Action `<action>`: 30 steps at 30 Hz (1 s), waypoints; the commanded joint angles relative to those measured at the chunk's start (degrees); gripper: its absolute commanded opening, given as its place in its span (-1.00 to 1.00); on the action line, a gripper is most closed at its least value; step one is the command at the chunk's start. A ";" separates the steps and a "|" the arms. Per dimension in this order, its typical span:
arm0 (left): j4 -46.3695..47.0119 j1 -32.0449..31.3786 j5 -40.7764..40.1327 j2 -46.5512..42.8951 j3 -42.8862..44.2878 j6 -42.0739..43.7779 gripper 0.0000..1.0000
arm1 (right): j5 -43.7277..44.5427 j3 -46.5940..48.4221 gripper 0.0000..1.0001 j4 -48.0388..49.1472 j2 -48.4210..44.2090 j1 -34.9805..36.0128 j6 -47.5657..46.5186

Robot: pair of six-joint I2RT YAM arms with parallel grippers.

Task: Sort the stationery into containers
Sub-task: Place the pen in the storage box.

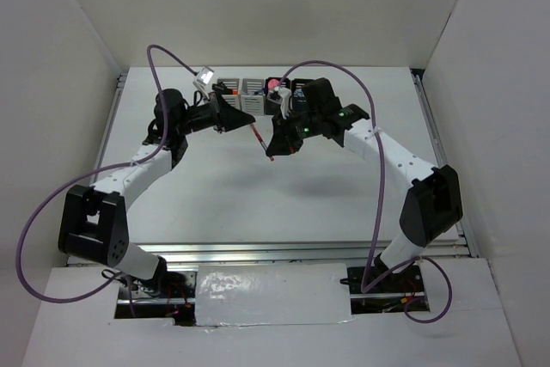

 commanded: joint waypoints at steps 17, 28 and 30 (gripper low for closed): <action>-9.14 2.27 -29.17 21.41 38.07 43.46 -1.00 | -0.79 -7.16 0.26 2.64 -9.87 -18.80 5.52; -1.50 1.66 -31.12 33.19 45.10 47.52 -1.00 | 0.09 -10.42 0.27 2.65 -12.51 -23.55 5.52; -1.06 1.57 -30.59 34.95 45.72 45.86 -1.00 | -0.17 -10.68 0.27 1.94 -12.33 -24.08 3.51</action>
